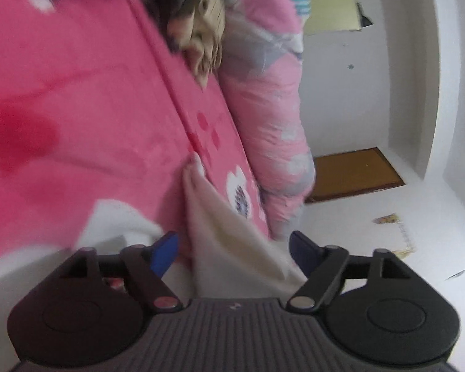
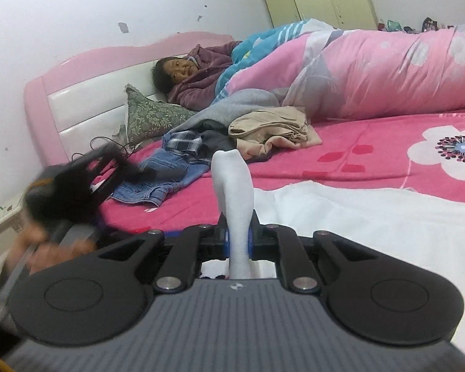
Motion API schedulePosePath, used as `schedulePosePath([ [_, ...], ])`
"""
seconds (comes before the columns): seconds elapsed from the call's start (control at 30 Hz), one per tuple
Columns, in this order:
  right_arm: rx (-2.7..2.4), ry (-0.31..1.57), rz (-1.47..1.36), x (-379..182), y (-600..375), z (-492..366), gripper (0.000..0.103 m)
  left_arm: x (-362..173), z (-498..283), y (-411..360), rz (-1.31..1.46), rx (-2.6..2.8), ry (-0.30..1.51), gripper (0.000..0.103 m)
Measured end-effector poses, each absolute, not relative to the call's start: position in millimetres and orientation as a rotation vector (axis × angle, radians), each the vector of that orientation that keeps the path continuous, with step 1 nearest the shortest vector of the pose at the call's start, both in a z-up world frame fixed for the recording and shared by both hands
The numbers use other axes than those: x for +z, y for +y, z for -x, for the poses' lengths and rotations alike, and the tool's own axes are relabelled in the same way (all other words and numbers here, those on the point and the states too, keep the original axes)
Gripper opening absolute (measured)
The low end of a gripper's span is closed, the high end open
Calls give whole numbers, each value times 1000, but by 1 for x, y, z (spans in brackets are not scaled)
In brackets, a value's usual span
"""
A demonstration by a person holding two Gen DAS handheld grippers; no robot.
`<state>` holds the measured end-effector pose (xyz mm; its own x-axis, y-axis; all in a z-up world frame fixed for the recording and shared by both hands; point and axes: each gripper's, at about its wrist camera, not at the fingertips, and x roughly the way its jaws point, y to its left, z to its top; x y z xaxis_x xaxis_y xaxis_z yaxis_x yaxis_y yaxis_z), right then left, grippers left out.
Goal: Fold clothes
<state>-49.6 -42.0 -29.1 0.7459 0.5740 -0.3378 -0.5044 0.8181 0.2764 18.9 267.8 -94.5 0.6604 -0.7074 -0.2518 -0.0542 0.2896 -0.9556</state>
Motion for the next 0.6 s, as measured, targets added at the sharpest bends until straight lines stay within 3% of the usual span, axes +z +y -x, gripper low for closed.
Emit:
schedulePosePath([
  [0.4,645,419,-128,-31,-36,57,8,-101,-121,227,1050,-534,1074,83],
  [0.47,646,412,-136,-32,-36,58,8,-104,-134,216,1008,-547,1106,77],
  [0.6,649,398,-154,-34,-39,60,8,-111,-155,194,897,-533,1163,45],
])
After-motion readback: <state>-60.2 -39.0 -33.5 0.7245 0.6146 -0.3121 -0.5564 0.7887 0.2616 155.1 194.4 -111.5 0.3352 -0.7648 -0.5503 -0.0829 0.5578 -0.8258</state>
